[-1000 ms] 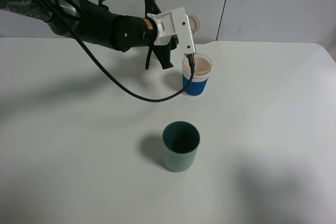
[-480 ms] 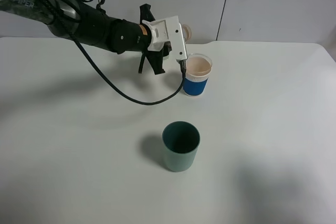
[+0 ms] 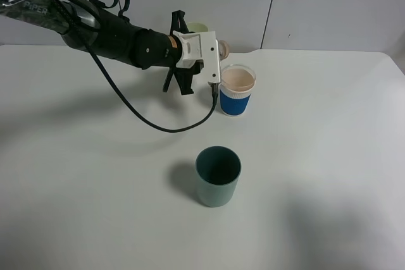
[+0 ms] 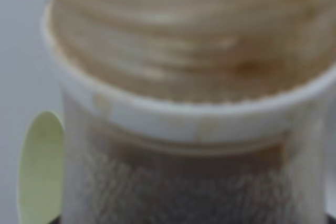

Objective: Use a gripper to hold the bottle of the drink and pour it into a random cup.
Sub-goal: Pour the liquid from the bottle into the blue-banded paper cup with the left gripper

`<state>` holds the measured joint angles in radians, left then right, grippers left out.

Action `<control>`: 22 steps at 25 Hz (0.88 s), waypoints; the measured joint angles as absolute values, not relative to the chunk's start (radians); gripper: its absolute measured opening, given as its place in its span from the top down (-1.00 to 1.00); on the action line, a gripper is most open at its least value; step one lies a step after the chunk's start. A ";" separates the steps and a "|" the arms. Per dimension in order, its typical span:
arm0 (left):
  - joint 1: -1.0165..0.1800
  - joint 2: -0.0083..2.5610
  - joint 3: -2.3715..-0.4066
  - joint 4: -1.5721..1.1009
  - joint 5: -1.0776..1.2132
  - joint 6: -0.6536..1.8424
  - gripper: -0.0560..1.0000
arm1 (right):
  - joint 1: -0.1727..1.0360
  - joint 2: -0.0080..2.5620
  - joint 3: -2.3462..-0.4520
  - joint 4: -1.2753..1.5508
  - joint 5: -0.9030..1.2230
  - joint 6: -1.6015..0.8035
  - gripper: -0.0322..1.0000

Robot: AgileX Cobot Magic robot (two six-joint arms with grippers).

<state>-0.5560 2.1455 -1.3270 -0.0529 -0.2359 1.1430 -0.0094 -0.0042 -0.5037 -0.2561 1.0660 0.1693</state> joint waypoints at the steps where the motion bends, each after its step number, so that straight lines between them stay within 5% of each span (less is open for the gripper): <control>1: -0.554 2.145 -1.327 -0.049 -0.236 1.143 0.23 | -0.009 -0.004 -0.504 -0.256 1.066 0.169 -1.00; 12: -0.518 2.145 -1.327 -0.046 -0.204 1.108 0.24 | -0.009 -0.004 -0.504 -0.256 1.066 0.169 -1.00; 22: -0.509 2.139 -1.327 0.123 -0.100 0.799 0.24 | -0.009 -0.004 -0.504 -0.256 1.066 0.169 -1.00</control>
<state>-0.5093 2.1392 -1.3270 0.1229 -0.1004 0.7994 -0.0094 -0.0042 -0.5037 -0.2561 1.0660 0.1693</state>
